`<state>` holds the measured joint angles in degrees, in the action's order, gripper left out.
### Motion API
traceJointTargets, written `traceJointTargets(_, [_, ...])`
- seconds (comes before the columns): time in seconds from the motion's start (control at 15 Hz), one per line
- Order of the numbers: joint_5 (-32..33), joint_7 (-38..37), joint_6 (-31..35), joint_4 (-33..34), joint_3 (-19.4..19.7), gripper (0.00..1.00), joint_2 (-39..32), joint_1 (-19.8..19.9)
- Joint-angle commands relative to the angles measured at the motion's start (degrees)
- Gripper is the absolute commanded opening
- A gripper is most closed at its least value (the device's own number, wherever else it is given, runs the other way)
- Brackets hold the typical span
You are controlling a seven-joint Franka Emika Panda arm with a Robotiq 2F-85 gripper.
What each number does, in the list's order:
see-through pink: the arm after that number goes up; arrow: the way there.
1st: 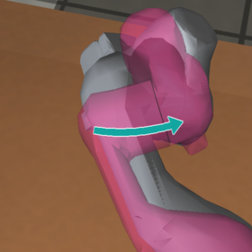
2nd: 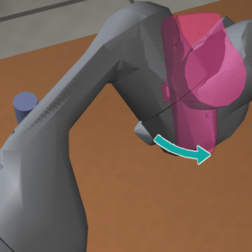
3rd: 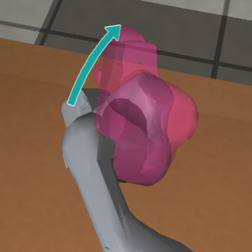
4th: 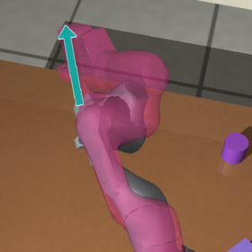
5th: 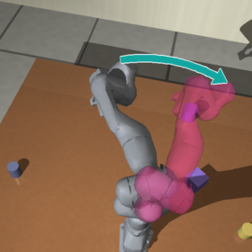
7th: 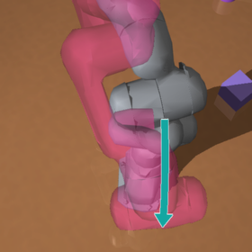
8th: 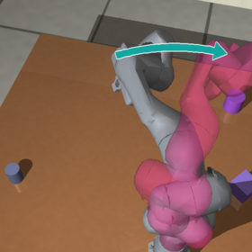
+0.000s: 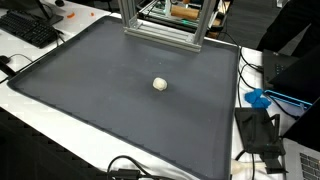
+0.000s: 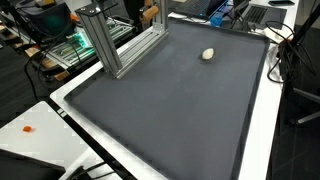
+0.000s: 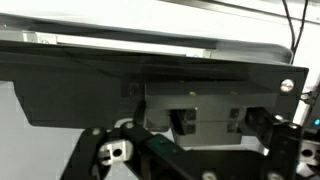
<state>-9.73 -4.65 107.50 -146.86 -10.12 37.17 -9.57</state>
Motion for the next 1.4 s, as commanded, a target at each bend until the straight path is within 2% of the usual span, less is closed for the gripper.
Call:
traceJointTargets(0.0, [0.3, -0.7, -2.1, 0.7, -0.1, 1.00, 1.2, -0.3])
traceJointTargets(0.53, [-2.2, -0.1, -1.1, 0.1, -0.1, 1.00, 1.0, -1.5])
traceJointTargets(1.07, [-1.3, -0.2, 0.1, -0.6, -0.8, 0.99, 0.8, -1.6])
traceJointTargets(1.2, [-1.3, -0.2, 0.4, -0.8, -0.9, 0.95, 0.7, -1.6])
traceJointTargets(1.33, [-1.2, -0.2, 0.7, -0.9, -1.0, 0.81, 0.8, -1.6])
